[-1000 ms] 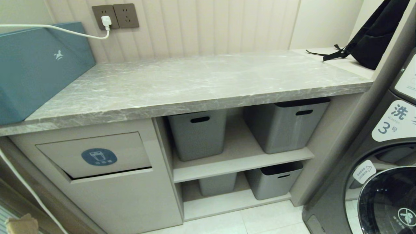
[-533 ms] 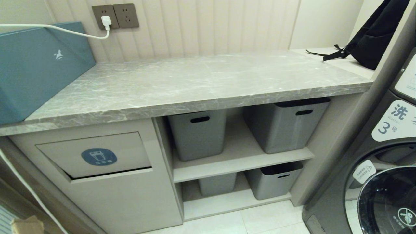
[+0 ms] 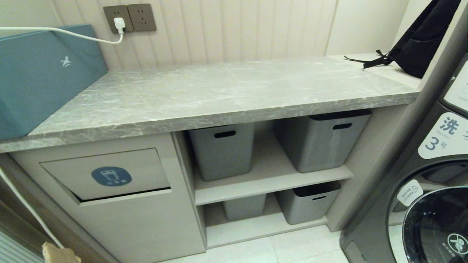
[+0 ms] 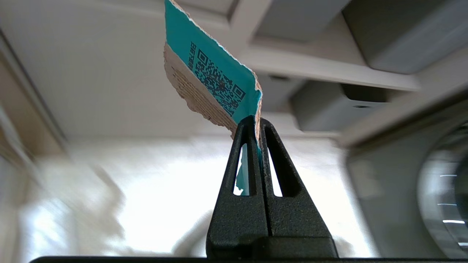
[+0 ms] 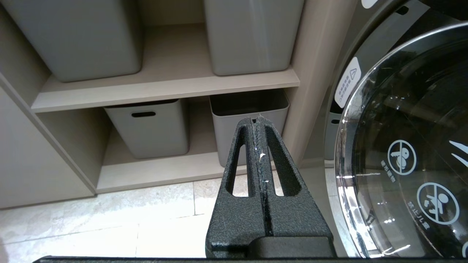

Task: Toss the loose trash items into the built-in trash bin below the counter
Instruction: Put the garbage in the trash can

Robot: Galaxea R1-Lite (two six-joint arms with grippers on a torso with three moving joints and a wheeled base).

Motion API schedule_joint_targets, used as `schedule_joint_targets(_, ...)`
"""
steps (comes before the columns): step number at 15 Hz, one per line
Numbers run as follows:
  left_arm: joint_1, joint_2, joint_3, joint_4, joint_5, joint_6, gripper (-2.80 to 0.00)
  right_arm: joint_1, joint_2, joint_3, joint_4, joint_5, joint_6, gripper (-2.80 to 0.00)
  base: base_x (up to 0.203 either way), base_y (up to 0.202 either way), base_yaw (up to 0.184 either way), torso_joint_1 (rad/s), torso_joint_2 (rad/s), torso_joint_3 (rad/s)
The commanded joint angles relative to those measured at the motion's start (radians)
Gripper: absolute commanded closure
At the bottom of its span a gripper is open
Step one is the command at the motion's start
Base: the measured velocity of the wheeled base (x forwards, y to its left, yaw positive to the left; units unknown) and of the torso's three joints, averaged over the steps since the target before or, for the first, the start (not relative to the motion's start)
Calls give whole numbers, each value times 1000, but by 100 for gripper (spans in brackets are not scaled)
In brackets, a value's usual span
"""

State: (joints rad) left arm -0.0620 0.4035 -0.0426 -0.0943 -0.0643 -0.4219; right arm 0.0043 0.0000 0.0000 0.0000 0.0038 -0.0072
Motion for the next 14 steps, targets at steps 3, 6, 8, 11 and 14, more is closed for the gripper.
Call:
schedule_joint_targets(3,43,138,-5,-13,-56,-182,0,0,-2,0,-1,1,0,0,0,0,0,0,0,0)
schedule_joint_targets(6,121,406,-89,-62,-115,-247,0,0,-1,0,0,1,0,0,0,0,0,0,0,0)
schedule_joint_targets(8,142,573,-147,-106,-135,-328,0,0,0,0,-1,1,0,0,0,0,0,0,0,0)
schedule_joint_targets(11,157,749,-199,-177,-148,-423,0,0,-1,0,0,1,0,0,0,0,0,0,0,0)
schedule_joint_targets(14,172,853,-257,-211,-148,-447,0,0,-2,0,0,1,0,0,0,0,0,0,0,0)
